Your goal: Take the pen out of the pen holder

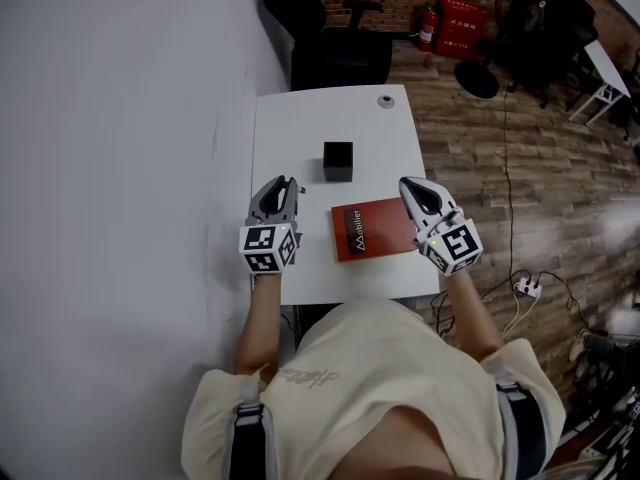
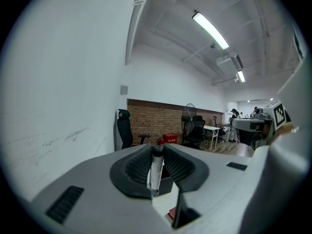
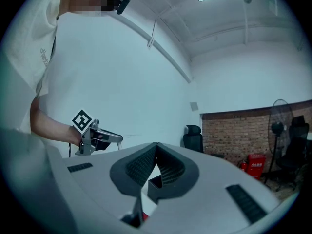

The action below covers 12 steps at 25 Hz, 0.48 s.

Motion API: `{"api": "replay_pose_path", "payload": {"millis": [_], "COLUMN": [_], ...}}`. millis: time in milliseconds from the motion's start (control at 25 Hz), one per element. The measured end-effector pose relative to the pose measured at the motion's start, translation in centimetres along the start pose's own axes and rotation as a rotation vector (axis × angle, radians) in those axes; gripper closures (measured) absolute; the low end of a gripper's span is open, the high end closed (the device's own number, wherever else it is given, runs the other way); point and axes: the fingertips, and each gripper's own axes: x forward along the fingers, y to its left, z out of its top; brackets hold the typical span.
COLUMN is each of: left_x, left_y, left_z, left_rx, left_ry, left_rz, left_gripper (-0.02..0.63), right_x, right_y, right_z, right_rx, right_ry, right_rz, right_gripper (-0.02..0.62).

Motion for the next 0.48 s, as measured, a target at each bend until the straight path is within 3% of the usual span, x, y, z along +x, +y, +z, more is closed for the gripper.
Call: {"api": "replay_pose_path", "payload": {"millis": [480], "left_x": [-0.1], "left_y": [-0.9], "left_z": [0.9], "left_rx": [0.036], "left_ry": [-0.025], "left_rz": [-0.005], "left_gripper": [0.517], "right_x": [0.0], "right_y": [-1.6], "right_z": [1.5], "right_rx": [-0.024], "right_ry": [-0.023], "right_rz": [-0.006], "right_gripper": [0.588]}}
